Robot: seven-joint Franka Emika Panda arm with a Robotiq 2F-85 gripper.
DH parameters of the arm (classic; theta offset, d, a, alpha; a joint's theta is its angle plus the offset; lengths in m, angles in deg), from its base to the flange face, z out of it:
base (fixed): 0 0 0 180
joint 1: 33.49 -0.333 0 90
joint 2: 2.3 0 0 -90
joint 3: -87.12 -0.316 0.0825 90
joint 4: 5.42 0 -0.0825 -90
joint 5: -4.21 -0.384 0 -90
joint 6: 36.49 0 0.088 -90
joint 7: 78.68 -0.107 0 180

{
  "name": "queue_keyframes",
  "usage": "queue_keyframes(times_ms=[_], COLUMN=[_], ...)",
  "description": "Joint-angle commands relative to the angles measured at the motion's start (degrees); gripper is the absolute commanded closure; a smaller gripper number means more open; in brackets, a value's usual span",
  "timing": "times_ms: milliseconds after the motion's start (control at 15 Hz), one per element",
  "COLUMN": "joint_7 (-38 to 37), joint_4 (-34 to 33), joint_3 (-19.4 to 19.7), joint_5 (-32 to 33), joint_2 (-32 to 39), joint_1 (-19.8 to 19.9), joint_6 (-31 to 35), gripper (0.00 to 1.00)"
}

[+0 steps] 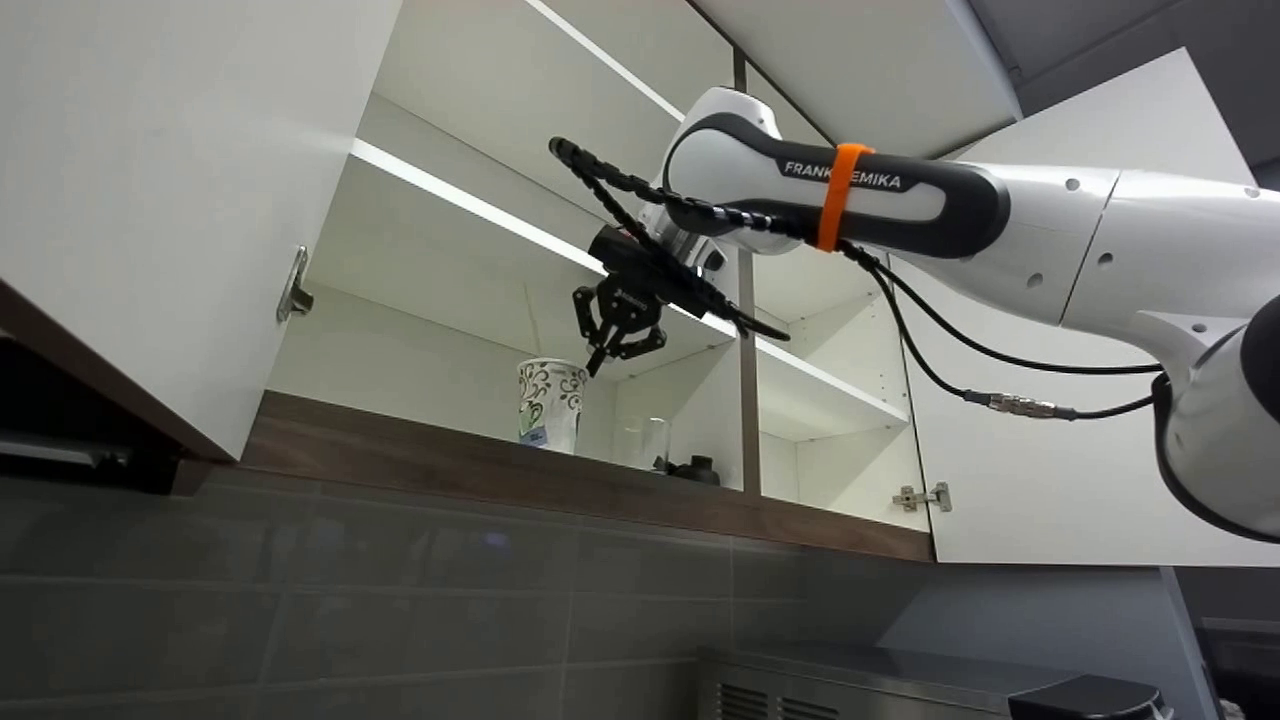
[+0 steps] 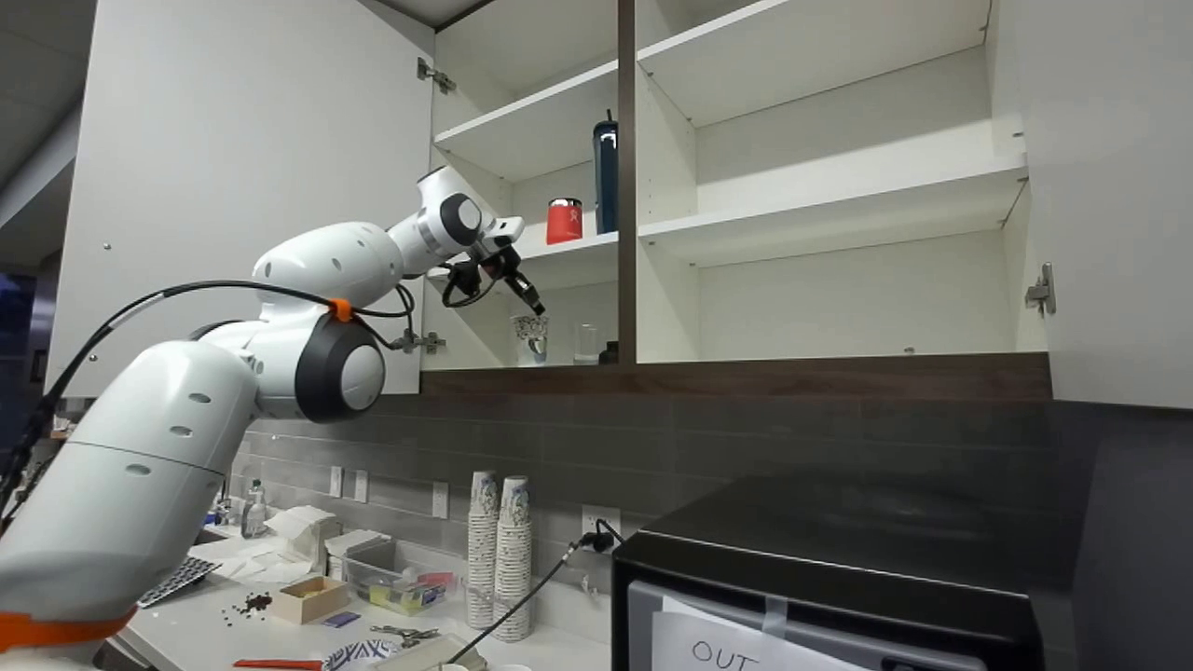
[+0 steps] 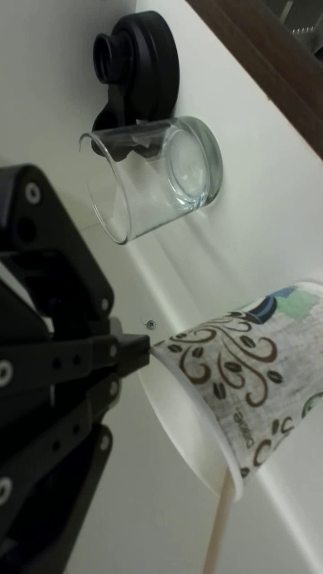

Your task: Put the stick in the cup on the counter

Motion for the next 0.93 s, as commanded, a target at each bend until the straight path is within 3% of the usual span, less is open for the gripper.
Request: queue_keyframes(times_ms=[0, 333, 400, 533, 867], joint_7=[-0.59, -0.15, -0.15, -0.06, 1.20], joint_4=[-2.58, -3.18, -3.14, -3.11, -3.31], joint_3=[-0.18, -0.42, -0.49, -0.46, -0.41], joint_5=[-1.44, -1.85, -2.23, -2.65, -2.61], joint_2=[0.16, 0.45, 0.50, 0.53, 0.18], joint_1=[0.25, 0.38, 0.48, 0.57, 1.27], joint_6=[-3.60, -4.38, -4.42, -4.30, -1.10], gripper=[1.00, 0.97, 0.73, 0.69, 0.32])
